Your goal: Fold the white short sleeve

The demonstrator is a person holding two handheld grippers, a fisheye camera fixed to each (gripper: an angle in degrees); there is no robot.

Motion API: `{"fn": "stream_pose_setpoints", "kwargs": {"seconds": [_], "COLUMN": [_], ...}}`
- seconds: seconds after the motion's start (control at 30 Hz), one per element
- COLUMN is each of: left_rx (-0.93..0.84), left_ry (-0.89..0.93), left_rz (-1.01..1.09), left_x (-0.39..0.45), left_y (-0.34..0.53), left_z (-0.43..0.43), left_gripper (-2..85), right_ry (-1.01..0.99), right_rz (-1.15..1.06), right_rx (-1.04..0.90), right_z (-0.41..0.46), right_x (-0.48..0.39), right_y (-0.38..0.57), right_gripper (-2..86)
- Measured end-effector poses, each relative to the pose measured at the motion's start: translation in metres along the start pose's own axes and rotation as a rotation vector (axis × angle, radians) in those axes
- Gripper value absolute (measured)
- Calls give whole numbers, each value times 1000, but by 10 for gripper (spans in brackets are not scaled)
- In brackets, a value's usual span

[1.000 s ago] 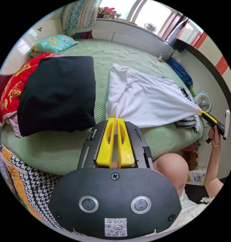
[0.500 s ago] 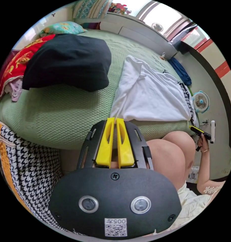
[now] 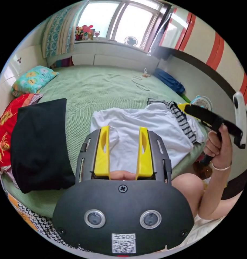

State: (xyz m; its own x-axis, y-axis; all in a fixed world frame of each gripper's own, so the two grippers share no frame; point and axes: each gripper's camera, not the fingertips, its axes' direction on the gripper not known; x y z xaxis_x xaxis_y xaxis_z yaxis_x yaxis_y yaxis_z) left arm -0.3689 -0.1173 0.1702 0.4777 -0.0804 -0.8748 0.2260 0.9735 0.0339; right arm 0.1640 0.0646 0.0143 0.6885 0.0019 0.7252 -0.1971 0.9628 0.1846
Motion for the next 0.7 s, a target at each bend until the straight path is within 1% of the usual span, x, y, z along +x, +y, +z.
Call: {"fn": "stream_pose_setpoints", "kwargs": {"seconds": [0.03,0.1,0.17,0.37,0.5,0.6,0.7], "left_rx": [-39,-66,-94,-176,-208,-221,-234], "left_ry": [-41,-12,-77,-152,-154,-165,-214], "left_rz": [1,-11,18,93,108,101,103], "left_x": [3,7,18,42,46,50,56], "left_y": [1,0,-8,-16,-15,-14,-14], "left_z": [16,33,53,96,115,127,137], "left_gripper": [160,162,162,163,157,136,114], "right_ry": [14,129,174,96,127,114,94], "right_rz": [-17,-97,-116,-132,-193,-219,-225], "right_rx": [-23,-110,-149,-203,-225,-214,-223], "right_z": [10,43,55,63,70,71,74], "right_x": [-4,-16,-16,-13,-25,-34,-40], "right_y": [-4,-6,1,8,5,4,3], "right_gripper": [12,17,14,6,4,3,3]}}
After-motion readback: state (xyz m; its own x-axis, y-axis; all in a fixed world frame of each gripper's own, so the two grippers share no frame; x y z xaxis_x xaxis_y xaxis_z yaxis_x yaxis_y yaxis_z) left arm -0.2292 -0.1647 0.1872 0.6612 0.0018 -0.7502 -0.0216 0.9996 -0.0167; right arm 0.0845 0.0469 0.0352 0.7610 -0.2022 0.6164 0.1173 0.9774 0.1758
